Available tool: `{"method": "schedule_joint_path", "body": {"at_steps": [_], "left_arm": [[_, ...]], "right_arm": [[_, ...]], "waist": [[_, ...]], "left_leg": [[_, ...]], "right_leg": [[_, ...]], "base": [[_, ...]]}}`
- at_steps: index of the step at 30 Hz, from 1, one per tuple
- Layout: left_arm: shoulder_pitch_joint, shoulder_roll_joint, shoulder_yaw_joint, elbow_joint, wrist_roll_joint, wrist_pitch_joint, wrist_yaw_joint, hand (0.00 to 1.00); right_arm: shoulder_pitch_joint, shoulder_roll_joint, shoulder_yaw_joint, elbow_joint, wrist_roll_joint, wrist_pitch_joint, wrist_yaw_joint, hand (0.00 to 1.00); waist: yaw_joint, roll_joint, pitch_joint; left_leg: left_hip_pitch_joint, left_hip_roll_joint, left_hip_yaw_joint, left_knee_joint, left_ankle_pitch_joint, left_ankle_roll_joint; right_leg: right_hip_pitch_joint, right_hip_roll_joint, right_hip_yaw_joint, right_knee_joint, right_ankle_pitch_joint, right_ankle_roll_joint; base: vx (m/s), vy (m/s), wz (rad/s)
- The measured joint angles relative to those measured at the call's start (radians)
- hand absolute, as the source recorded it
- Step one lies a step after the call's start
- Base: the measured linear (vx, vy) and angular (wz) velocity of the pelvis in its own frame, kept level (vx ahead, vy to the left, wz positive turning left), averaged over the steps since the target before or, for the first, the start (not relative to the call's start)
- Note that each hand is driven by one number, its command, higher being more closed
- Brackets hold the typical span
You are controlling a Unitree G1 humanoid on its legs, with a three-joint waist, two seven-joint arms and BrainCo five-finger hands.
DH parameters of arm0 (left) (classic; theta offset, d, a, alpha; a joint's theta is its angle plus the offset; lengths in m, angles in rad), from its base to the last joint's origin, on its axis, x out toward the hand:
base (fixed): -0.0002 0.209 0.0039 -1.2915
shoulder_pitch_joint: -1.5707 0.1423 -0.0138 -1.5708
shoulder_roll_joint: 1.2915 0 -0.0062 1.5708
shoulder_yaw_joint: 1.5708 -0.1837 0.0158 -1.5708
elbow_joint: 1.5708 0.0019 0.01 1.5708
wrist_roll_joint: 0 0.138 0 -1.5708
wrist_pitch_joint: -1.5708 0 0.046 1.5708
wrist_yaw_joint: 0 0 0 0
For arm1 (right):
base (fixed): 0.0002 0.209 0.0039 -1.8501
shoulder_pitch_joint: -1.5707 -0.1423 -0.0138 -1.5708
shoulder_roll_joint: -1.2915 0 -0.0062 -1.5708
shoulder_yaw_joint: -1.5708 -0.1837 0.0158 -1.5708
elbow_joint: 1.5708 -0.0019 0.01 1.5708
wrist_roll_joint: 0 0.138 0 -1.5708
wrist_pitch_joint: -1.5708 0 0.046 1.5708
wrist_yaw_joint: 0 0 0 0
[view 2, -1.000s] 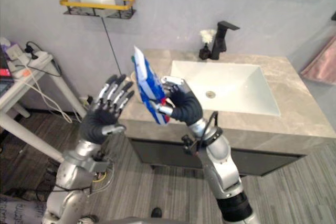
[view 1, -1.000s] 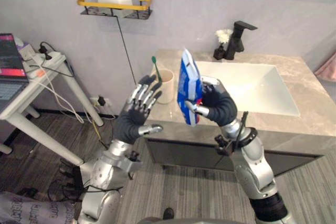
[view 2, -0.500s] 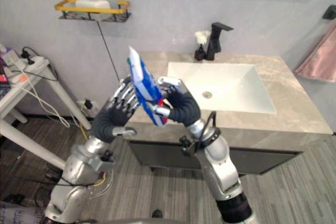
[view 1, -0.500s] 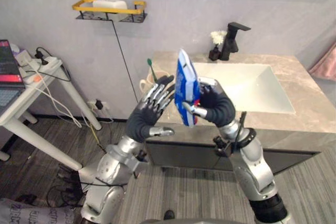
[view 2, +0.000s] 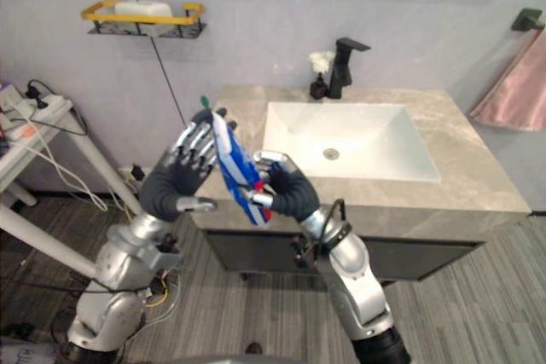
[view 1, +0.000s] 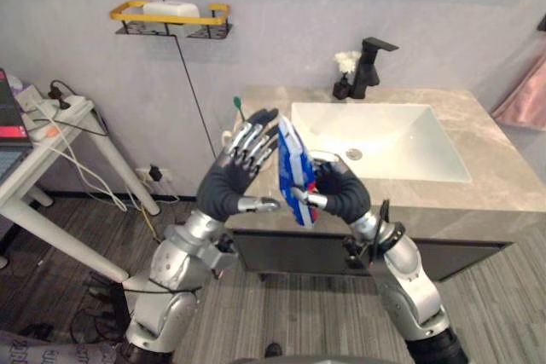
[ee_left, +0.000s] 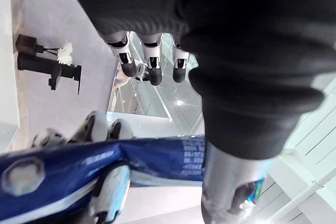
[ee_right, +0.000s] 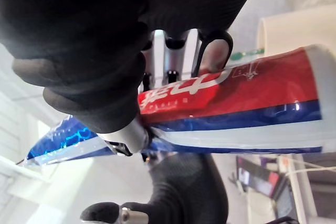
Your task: Organize washtable
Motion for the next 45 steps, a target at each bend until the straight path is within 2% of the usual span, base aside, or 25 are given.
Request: {"method": "schedule_joint_path", "body": {"at_steps": [11, 28, 40, 41, 45], "left_arm": [[0.000, 0.000, 0.006, -0.002, 0.005, 0.001, -0.004, 0.00], [-0.043, -0.008, -0.155, 0.013, 0.005, 0.020, -0.006, 0.00], [-0.112, -0.027, -0.190, 0.060, 0.005, 0.019, -0.001, 0.00], [-0.117, -0.027, -0.191, 0.064, 0.005, 0.019, -0.001, 1.00], [-0.126, -0.029, -0.197, 0.078, 0.005, 0.012, -0.001, 1.00]], "right_arm": [[0.008, -0.001, 0.000, 0.045, -0.008, 0.004, 0.005, 1.00], [0.005, 0.003, 0.063, 0.045, -0.008, 0.004, -0.015, 1.00], [0.005, 0.003, 0.070, 0.045, -0.008, 0.004, -0.016, 1.00], [0.005, 0.003, 0.070, 0.045, -0.008, 0.005, -0.016, 1.00], [0.005, 0.003, 0.068, 0.045, -0.008, 0.006, -0.018, 1.00]], "waist": [[0.000, -0.001, -0.001], [-0.002, -0.002, -0.001], [-0.001, -0.006, -0.002], [-0.001, -0.006, -0.002], [-0.003, -0.007, -0.002]], "left_leg": [[0.000, 0.001, 0.002, 0.003, 0.000, 0.000], [-0.004, 0.005, 0.026, -0.001, -0.001, 0.000], [-0.008, 0.006, 0.029, -0.001, -0.001, 0.000], [-0.008, 0.006, 0.029, -0.001, -0.001, 0.000], [-0.008, 0.006, 0.029, -0.001, -0.001, 0.000]], "right_leg": [[-0.001, 0.001, 0.001, -0.001, 0.001, -0.001], [-0.006, 0.004, 0.027, -0.006, 0.008, 0.001], [-0.018, 0.004, 0.030, -0.005, 0.009, 0.002], [-0.018, 0.004, 0.030, -0.005, 0.009, 0.002], [-0.020, 0.004, 0.033, -0.004, 0.009, 0.002]], "base": [[0.00, 0.000, 0.00], [0.00, -0.002, -0.04], [0.00, -0.001, 0.00], [0.00, 0.000, 0.00], [0.00, -0.003, -0.01]]}}
